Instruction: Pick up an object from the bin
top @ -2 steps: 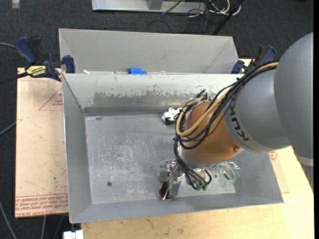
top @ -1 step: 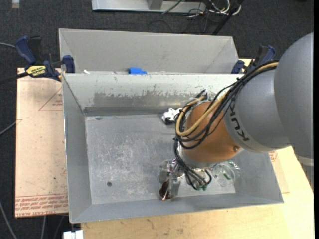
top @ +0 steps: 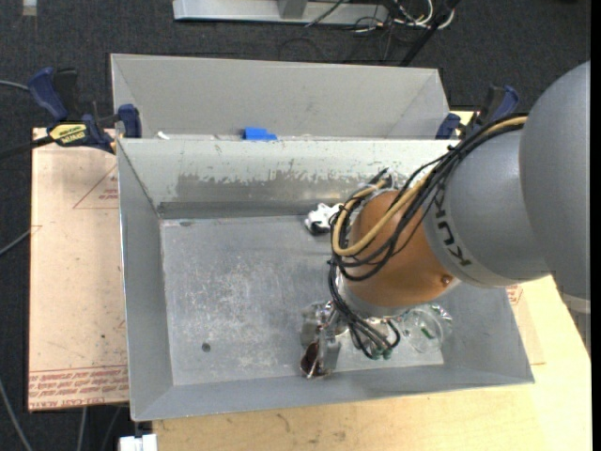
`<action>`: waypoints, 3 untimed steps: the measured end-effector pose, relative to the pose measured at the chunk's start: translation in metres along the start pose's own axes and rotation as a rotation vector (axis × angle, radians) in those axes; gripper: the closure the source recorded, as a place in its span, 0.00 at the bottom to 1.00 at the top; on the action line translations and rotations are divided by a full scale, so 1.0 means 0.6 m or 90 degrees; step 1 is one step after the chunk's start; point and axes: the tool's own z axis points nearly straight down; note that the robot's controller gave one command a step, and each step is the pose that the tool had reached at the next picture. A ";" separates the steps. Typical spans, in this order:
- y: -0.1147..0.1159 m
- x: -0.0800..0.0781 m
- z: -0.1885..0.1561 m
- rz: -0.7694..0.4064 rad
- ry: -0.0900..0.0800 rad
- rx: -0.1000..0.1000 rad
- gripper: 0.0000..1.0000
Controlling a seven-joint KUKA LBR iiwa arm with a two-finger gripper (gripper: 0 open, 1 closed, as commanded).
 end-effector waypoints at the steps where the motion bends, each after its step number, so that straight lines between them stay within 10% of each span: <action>1: 0.000 0.005 -0.033 0.000 0.008 0.000 1.00; 3: 0.001 0.001 -0.091 0.000 0.003 0.001 1.00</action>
Offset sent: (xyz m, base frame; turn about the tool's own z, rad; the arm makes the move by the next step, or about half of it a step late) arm 0.0001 0.0000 0.0712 0.0000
